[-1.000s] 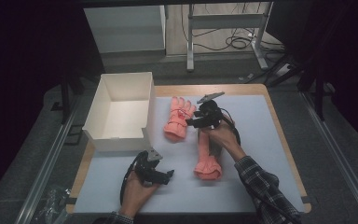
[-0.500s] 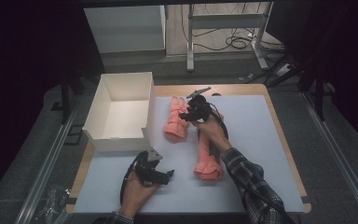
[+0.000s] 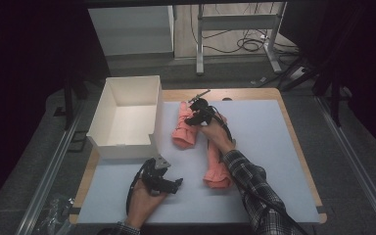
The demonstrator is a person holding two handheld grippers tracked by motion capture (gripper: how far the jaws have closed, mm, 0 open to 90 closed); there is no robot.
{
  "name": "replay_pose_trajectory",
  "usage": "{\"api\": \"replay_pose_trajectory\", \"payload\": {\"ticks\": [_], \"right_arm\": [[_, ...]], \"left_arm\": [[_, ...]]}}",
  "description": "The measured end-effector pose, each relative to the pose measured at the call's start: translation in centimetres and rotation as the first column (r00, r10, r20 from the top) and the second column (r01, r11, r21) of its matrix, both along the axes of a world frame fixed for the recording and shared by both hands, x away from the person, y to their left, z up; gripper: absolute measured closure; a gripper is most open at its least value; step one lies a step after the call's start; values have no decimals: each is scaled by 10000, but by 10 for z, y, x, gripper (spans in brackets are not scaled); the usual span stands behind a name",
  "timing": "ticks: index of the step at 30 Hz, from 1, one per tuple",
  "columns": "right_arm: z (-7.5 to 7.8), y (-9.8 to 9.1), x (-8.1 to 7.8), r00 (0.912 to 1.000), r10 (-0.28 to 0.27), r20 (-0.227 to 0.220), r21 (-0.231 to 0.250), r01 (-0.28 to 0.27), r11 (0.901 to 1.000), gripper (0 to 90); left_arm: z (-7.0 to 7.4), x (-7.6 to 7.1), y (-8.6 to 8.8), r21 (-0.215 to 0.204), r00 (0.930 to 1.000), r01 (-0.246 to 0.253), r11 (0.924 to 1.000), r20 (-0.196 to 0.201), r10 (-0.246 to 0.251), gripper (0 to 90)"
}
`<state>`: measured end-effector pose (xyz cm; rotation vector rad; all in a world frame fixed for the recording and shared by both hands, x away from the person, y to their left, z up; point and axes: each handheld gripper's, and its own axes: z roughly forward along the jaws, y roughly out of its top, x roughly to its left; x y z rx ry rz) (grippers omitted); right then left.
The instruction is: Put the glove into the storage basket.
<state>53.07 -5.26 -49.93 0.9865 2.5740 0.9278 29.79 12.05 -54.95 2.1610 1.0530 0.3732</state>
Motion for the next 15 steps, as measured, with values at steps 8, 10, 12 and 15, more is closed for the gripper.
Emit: {"api": "replay_pose_trajectory", "payload": {"ticks": [8, 10, 12, 15], "right_arm": [[-4, -1, 2, 9987, 115, -499, 250, -103, 9996, 793], [-3, -2, 1, 9991, 113, -413, 215, -104, 9997, 850], [-1, -2, 1, 9991, 97, -403, 240, -87, 9997, 863], [3, -4, 0, 9991, 61, -426, 389, -44, 9992, 867]], "left_arm": [[0, 0, 0, 0, 10000, 1, 10000, -3, -1, 39], [0, 0, 0, -1, 10000, 0, 10000, -2, 0, 39], [0, 0, 0, -1, 10000, -1, 10000, -2, 1, 39], [0, 0, 0, -1, 10000, 1, 10000, -3, -1, 39]]}}
